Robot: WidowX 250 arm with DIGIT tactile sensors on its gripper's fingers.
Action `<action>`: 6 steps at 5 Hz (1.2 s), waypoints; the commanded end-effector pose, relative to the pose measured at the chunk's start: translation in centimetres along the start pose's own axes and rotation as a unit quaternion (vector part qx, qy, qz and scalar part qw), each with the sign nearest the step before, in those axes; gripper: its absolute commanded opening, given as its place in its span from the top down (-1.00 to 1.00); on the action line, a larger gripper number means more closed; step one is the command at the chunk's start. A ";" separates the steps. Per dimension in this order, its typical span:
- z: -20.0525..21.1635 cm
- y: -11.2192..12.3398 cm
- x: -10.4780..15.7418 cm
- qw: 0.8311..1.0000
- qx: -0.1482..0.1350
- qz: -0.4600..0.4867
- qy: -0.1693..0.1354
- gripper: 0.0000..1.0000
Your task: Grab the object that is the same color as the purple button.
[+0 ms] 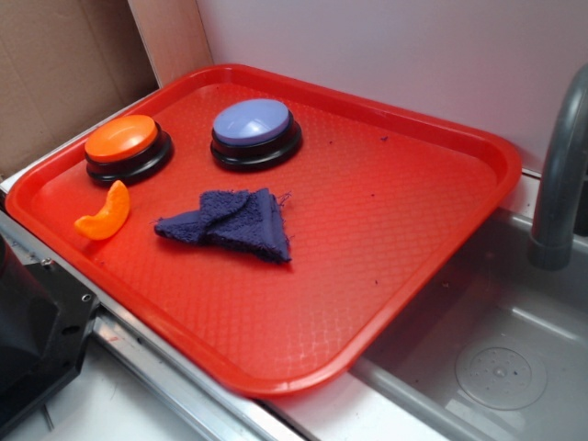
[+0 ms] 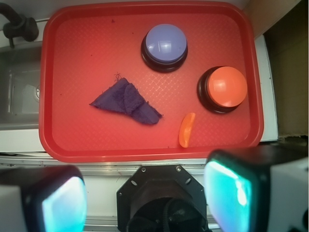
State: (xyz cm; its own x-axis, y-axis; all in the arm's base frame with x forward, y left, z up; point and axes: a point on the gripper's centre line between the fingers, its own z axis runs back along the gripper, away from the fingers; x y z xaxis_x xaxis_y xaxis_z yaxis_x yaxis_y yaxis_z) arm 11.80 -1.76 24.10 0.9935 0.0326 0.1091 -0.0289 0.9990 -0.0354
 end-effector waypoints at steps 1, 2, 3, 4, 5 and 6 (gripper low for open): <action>0.0 0.0 0.0 1.000 0.000 0.000 0.000 -1.00; -3.2 0.1 1.3 1.000 0.005 -0.026 -0.001 -1.00; -6.1 -0.4 2.6 0.997 0.030 -0.071 -0.008 -1.00; -9.3 -0.9 3.7 0.988 0.024 -0.149 -0.025 -1.00; -12.6 -1.4 4.7 0.974 -0.014 -0.219 -0.054 -1.00; -16.0 -1.1 5.2 0.969 -0.013 -0.244 -0.025 -1.00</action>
State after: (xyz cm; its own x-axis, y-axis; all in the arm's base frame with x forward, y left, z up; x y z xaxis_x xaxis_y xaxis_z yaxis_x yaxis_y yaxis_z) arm 18.19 -3.21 8.11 0.8841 -0.4460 0.1396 0.4517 0.8921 -0.0105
